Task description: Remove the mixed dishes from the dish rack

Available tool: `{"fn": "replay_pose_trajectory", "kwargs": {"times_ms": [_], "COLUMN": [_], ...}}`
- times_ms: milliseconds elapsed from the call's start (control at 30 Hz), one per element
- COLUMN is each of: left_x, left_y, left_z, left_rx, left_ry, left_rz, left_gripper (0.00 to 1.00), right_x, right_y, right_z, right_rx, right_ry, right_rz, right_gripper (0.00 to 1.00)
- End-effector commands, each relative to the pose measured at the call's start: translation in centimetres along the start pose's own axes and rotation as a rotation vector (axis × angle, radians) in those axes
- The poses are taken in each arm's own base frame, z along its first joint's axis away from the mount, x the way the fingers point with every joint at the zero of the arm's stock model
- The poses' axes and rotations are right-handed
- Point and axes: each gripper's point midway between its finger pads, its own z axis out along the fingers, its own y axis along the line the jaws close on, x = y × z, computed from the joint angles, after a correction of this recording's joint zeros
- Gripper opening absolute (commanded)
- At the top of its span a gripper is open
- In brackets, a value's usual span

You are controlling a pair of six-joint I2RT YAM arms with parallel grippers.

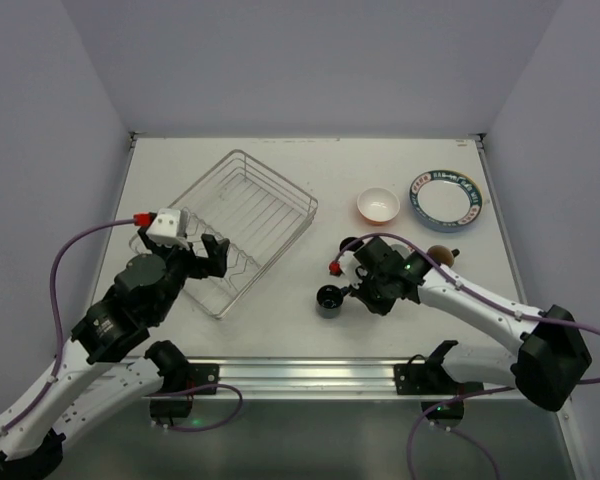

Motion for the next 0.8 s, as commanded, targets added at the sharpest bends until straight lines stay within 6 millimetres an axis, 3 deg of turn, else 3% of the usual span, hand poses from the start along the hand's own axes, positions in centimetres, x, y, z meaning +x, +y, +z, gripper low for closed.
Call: {"fn": "replay_pose_trajectory", "kwargs": {"times_ms": [0, 100, 200, 300, 667, 700, 767], "left_x": [-1.0, -1.2, -1.3, -1.3, -1.4, -1.3, -1.4], "left_y": [-0.1, -0.1, -0.1, -0.2, 0.0, 0.0, 0.1], "left_z": [-0.1, -0.2, -0.3, -0.3, -0.4, -0.4, -0.4], "left_rx": [0.017, 0.018, 0.019, 0.027, 0.018, 0.016, 0.014], "left_ry": [-0.045, -0.050, -0.059, -0.060, -0.063, -0.061, -0.065], "left_rz": [0.004, 0.002, -0.001, 0.001, 0.000, 0.002, -0.001], "left_gripper": [1.00, 1.00, 1.00, 1.00, 1.00, 1.00, 1.00], "right_x": [-1.2, -2.5, -0.7, -0.2, -0.3, -0.3, -0.4], "right_y": [-0.9, -0.5, -0.8, -0.9, -0.2, -0.2, -0.2], "right_z": [0.8, 1.5, 3.3, 3.9, 3.6, 3.5, 3.4], "right_rx": [-0.007, -0.089, -0.089, -0.093, -0.127, -0.132, -0.128], "right_ry": [-0.042, -0.100, -0.015, 0.027, 0.005, 0.005, 0.000], "right_rz": [-0.065, 0.005, 0.044, 0.050, 0.035, 0.032, 0.030], "right_gripper": [0.00, 0.00, 0.00, 0.00, 0.00, 0.03, 0.18]}}
